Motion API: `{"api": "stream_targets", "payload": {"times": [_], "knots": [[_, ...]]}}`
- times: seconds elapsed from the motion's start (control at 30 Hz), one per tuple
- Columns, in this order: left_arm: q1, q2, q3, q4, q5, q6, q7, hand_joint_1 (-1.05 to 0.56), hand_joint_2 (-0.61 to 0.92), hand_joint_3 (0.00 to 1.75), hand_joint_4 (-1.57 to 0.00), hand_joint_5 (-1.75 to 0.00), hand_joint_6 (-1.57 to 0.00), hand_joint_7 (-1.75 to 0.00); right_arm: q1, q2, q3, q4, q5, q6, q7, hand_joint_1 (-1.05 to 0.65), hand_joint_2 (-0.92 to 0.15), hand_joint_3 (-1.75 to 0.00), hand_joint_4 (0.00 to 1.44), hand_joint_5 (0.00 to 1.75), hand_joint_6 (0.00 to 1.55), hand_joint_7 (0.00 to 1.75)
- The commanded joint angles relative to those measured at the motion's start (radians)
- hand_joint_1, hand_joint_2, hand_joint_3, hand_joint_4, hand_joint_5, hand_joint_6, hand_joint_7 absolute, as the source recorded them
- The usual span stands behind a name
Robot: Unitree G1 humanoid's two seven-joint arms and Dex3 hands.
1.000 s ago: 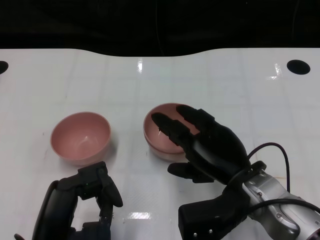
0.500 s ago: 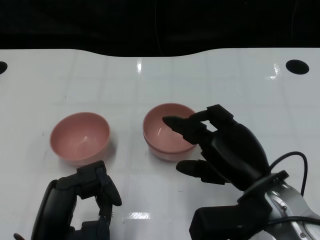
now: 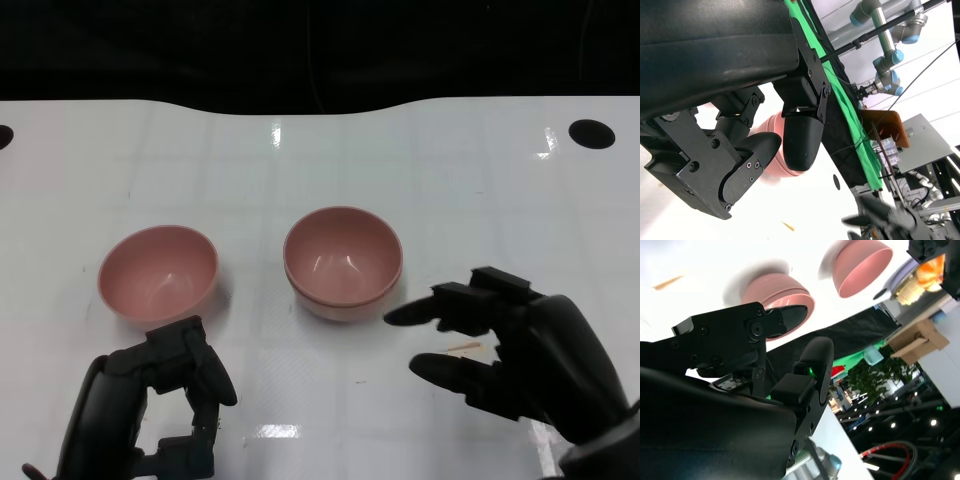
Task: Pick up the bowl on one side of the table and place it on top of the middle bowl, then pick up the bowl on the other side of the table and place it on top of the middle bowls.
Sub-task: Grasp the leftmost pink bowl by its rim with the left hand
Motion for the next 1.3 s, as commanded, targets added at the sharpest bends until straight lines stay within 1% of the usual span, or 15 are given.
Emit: {"api": "stream_targets", "payload": {"times": [0.03,0.07,0.13,0.17,0.2,0.27,0.3,0.37,0.43,0.6,0.67,0.73,0.9,1.07,1.3], "knots": [[0.006,0.006,0.021,-0.008,-0.01,0.0,0.016,-0.08,0.33,1.44,-0.85,-1.64,-0.84,-1.37,0.048,-0.014,-0.043,-0.012,0.064,-0.072,0.002,-0.12,-0.6,-0.73,0.72,1.38,0.81,0.82],[0.01,0.005,0.025,-0.012,-0.008,0.0,0.018,-0.08,0.35,1.41,-0.83,-1.61,-0.84,-1.3,0.062,-0.015,-0.054,-0.009,0.076,-0.095,-0.001,-0.11,-0.53,-0.88,0.74,1.41,0.82,0.85],[0.015,0.005,0.029,-0.021,-0.009,0.002,0.017,-0.09,0.39,1.35,-0.81,-1.54,-0.84,-1.19,0.078,-0.015,-0.074,0.004,0.092,-0.134,-0.004,-0.09,-0.46,-1.02,0.76,1.45,0.83,0.89],[0.017,0.004,0.03,-0.025,-0.011,0.004,0.016,-0.09,0.43,1.25,-0.78,-1.39,-0.83,-1.03,0.083,-0.015,-0.083,0.011,0.098,-0.15,-0.005,-0.08,-0.43,-1.14,0.77,1.52,0.84,0.94],[0.018,0.005,0.032,-0.026,-0.011,-0.003,0.016,-0.08,0.45,1.21,-0.78,-1.33,-0.83,-0.96,0.088,-0.014,-0.092,0.02,0.109,-0.165,-0.002,-0.07,-0.42,-1.18,0.78,1.54,0.85,0.95],[0.018,0.007,0.036,-0.025,0.008,-0.018,0.025,-0.09,0.56,0.96,-0.73,-1.15,-0.81,-0.68,0.091,-0.012,-0.106,0.042,0.125,-0.192,0.003,-0.05,-0.37,-1.35,0.82,1.61,0.88,1.04],[0.021,0.011,0.041,-0.027,0.028,-0.021,0.035,-0.09,0.59,0.9,-0.72,-1.12,-0.82,-0.61,0.09,-0.011,-0.109,0.06,0.131,-0.207,0.006,-0.04,-0.35,-1.39,0.83,1.62,0.88,1.07],[0.025,0.018,0.048,-0.027,0.06,-0.035,0.051,-0.13,0.71,0.63,-0.64,-1.04,-0.79,-0.4,0.088,-0.007,-0.11,0.086,0.13,-0.229,0.009,-0.02,-0.25,-1.52,0.87,1.69,0.91,1.17],[0.033,0.026,0.056,-0.036,0.114,-0.047,0.075,-0.15,0.76,0.5,-0.59,-1.01,-0.77,-0.3,0.088,-0.001,-0.111,0.106,0.124,-0.252,0.006,-0.02,-0.2,-1.6,0.89,1.73,0.91,1.24],[0.043,0.047,0.068,-0.078,0.221,-0.032,0.106,-0.18,0.81,0.4,-0.53,-1.0,-0.75,-0.24,0.085,0.013,-0.116,0.127,0.115,-0.276,0.0,-0.03,-0.15,-1.69,0.91,1.75,0.9,1.34],[0.046,0.078,0.08,-0.132,0.318,0.007,0.111,-0.26,0.89,0.22,-0.39,-1.09,-0.65,-0.17,0.083,0.023,-0.117,0.124,0.115,-0.27,0.001,-0.04,-0.09,-1.73,0.96,1.75,0.9,1.42],[0.046,0.098,0.087,-0.174,0.378,0.048,0.107,-0.28,0.91,0.12,-0.31,-1.03,-0.59,-0.12,0.084,0.032,-0.116,0.115,0.122,-0.257,0.013,-0.05,-0.1,-1.73,0.97,1.75,0.86,1.5],[0.032,0.143,0.095,-0.264,0.5,0.148,0.093,-0.31,0.92,0.1,-0.26,-0.94,-0.53,-0.07,0.089,0.046,-0.119,0.095,0.108,-0.24,0.021,-0.04,-0.11,-1.73,0.95,1.75,0.83,1.52],[-0.006,0.184,0.086,-0.32,0.608,0.268,0.067,-0.38,0.92,0.06,-0.29,-0.81,-0.52,-0.03,0.093,0.047,-0.115,0.092,0.1,-0.234,0.027,-0.05,-0.11,-1.74,0.94,1.75,0.83,1.51],[-0.081,0.229,0.042,-0.357,0.78,0.439,0.008,-0.45,0.87,0.0,-0.29,-0.64,-0.48,0.0,0.09,0.052,-0.112,0.089,0.089,-0.224,0.034,-0.03,-0.09,-1.75,0.95,1.75,0.83,1.5]]}}
